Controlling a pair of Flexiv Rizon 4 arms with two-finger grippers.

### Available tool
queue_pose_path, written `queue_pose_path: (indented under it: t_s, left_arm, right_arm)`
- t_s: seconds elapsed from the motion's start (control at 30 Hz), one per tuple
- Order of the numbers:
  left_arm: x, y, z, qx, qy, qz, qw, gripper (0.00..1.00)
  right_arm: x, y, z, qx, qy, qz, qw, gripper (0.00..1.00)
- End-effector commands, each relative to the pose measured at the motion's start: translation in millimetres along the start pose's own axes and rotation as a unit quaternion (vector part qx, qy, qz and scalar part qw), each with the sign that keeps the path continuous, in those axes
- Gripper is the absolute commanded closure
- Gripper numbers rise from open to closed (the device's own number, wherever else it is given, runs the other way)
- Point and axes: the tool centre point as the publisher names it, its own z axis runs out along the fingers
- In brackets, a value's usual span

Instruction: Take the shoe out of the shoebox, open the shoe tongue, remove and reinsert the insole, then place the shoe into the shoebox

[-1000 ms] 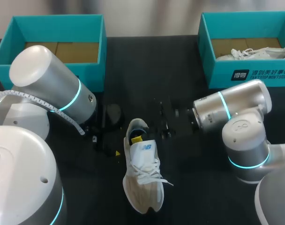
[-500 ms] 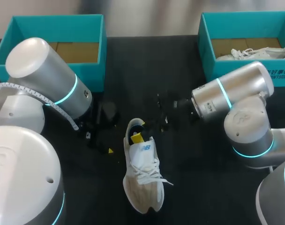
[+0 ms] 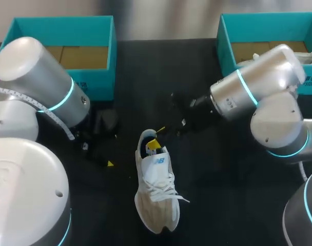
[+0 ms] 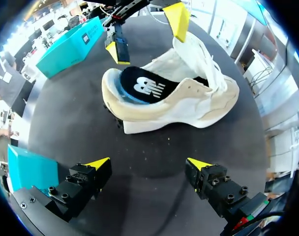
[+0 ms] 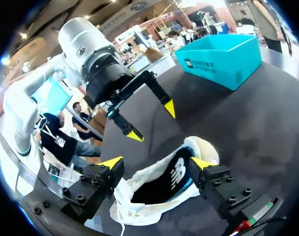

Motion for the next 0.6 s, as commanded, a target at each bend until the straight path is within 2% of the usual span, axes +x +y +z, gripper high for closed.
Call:
queue_pose_path:
  t_s: [0.03, 0.2, 0.33, 0.5, 0.57, 0.6]
  left_arm:
    - [2.1, 21.4, -27.1, 0.005, 0.008, 0.004, 1.0, 0.0]
    - [-4.5, 38.5, -46.1, -0.01, 0.026, 0.034, 0.999, 0.0]
    - [-13.1, 49.5, -61.3, -0.037, 0.032, 0.069, 0.996, 0.0]
    - [-27.5, 59.5, -81.5, -0.044, 0.037, 0.1, 0.993, 0.0]
    - [-35.0, 64.0, -90.5, -0.042, 0.045, 0.121, 0.991, 0.0]
    - [-38.8, 66.0, -93.9, -0.042, 0.047, 0.123, 0.99, 0.0]
  right_arm:
    - [-2.9, 3.1, -23.5, 0.071, -0.022, 0.006, 0.997, 0.11]
    - [-14.1, 10.2, -40.0, 0.126, -0.066, 0.016, 0.99, 0.13]
    - [-18.7, 20.7, -51.3, 0.174, -0.103, 0.022, 0.979, 0.17]
    - [-24.7, 30.0, -63.2, 0.223, -0.139, 0.038, 0.964, 0.19]
    - [-28.2, 33.9, -67.2, 0.256, -0.163, 0.049, 0.951, 0.21]
    - [-30.2, 34.6, -67.8, 0.273, -0.169, 0.059, 0.945, 0.25]
